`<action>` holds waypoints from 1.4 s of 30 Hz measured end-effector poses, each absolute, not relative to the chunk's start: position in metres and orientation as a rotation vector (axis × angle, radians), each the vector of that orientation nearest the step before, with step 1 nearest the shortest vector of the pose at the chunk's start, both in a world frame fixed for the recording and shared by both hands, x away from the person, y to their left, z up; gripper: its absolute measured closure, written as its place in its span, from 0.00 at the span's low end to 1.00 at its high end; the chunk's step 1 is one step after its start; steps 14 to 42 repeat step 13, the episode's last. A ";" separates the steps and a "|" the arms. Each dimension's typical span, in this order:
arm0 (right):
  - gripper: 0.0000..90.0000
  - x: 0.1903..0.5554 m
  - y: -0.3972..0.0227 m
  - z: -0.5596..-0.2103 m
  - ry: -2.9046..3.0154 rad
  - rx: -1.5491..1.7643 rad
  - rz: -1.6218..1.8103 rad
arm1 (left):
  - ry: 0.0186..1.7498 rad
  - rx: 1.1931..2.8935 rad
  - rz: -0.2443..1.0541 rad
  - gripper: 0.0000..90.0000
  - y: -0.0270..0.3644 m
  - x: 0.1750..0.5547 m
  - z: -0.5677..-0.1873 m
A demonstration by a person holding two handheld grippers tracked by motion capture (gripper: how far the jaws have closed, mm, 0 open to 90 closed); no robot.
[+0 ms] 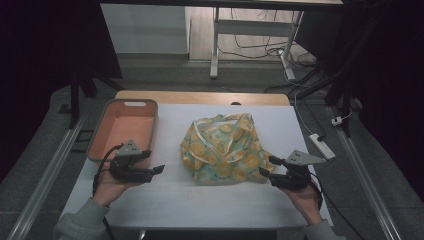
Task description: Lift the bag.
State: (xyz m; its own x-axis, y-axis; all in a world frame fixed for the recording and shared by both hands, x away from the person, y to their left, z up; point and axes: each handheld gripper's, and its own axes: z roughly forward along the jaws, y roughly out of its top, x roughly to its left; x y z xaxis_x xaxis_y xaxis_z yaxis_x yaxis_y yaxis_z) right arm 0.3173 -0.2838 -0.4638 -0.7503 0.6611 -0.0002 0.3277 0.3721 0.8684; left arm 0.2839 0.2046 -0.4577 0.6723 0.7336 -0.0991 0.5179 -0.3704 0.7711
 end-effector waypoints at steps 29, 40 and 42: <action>0.44 0.316 -0.282 -0.463 2.282 0.849 1.329 | 0.959 2.073 0.323 0.29 0.201 0.284 -0.460; 0.44 0.316 -0.282 -0.463 2.282 0.849 1.329 | 0.959 2.073 0.323 0.29 0.201 0.284 -0.460; 0.44 0.316 -0.282 -0.463 2.282 0.849 1.329 | 0.959 2.073 0.323 0.29 0.201 0.284 -0.460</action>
